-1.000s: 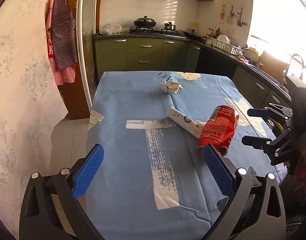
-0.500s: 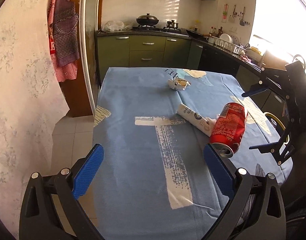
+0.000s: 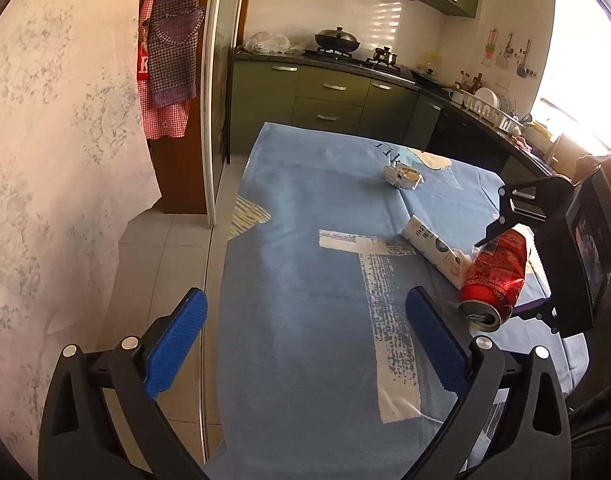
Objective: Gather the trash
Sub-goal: 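Reach the right gripper to the red Coke can and grasp it, then carry the Coke can over the bin and release it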
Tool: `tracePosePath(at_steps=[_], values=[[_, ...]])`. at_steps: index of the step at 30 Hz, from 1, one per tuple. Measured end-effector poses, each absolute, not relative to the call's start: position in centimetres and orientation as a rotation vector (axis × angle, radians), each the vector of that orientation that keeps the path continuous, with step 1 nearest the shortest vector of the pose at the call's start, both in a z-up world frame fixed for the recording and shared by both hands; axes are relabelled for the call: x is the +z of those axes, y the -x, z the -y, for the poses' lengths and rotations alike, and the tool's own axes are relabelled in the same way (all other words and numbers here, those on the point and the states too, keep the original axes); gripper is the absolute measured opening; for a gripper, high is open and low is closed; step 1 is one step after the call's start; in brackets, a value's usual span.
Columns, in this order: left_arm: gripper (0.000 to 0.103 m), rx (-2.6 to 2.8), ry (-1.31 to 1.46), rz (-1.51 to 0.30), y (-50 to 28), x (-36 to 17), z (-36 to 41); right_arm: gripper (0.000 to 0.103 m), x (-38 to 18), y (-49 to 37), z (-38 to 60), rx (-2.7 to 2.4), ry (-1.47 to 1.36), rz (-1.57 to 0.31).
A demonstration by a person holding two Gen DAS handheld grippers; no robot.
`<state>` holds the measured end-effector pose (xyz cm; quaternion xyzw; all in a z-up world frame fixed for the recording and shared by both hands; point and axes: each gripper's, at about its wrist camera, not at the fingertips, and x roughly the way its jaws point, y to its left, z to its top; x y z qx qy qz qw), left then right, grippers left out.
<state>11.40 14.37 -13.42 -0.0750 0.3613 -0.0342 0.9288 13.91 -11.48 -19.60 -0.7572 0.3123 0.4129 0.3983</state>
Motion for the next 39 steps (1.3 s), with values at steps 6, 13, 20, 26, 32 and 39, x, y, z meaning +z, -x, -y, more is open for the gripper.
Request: tracePosePath(at_steps=[6, 13, 20, 26, 32, 39], values=[[0.098, -0.075, 0.164, -0.748, -11.7, -14.1, -14.9, 0.077, -19.8, -14.2, 11.1, 1.043, 1.893, -0.832], [0.098, -0.083, 0.149, -0.75, -11.4, -13.9, -14.1, 0.076, -18.3, -13.7, 11.2, 1.017, 1.803, -0.832], [0.098, -0.122, 0.108, -0.736, -10.7, -12.7, -11.9, 0.076, -16.0, -13.4, 13.0, 0.958, 1.671, -0.848], [0.098, -0.168, 0.06, -0.732, -10.6, -11.5, -9.4, 0.076, -13.7, -13.5, 16.8, 0.888, 1.51, -0.916], [0.098, -0.228, 0.014, -0.712, -10.8, -10.1, -6.5, 0.076, -10.7, -14.9, 24.3, 0.735, 1.187, -1.051], [0.098, -0.301, -0.025, -0.707, -11.4, -9.3, -3.0, 0.076, -8.6, -17.5, 37.7, 0.439, 0.757, -1.15]])
